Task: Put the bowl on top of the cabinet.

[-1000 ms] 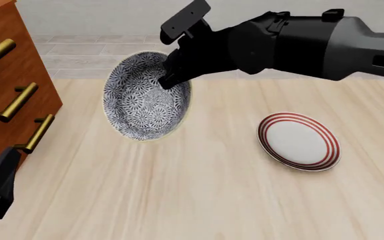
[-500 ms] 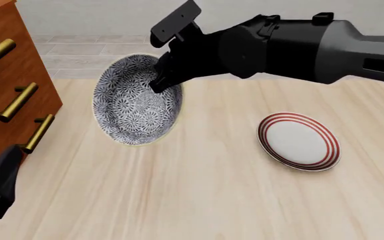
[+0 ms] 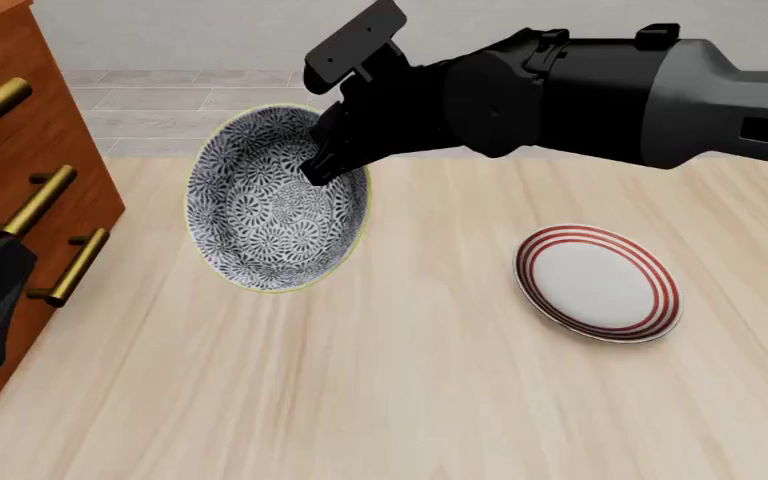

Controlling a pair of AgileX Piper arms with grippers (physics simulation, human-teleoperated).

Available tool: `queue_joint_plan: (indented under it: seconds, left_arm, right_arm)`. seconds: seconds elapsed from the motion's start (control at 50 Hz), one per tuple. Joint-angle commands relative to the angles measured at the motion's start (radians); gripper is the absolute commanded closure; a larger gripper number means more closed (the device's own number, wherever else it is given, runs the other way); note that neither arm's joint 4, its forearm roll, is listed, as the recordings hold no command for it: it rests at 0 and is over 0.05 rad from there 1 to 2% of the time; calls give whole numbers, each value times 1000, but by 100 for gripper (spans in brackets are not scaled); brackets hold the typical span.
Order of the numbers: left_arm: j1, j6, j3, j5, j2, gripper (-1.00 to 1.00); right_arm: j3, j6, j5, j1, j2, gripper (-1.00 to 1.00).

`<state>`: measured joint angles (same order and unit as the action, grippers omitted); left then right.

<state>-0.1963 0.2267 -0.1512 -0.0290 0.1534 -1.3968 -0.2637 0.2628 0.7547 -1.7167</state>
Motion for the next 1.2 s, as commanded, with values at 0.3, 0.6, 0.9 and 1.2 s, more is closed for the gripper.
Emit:
queue_joint_plan:
  seconds: [0.3,0.6,0.9,1.2]
  left_arm:
    - [-72,142,-50,-162,151,-100]
    - [-96,242,-27,-300,275,-100]
    - [-90,241,-18,-406,407,-100]
    - [-88,258,-9,-501,534,-100]
  right_arm:
    - [-7,-4,8,8,23,100]
    - [-9,-7,21,10,45,100]
    - [-10,-17,29,9,61,100]
    - [-9,-15,30,18,67,100]
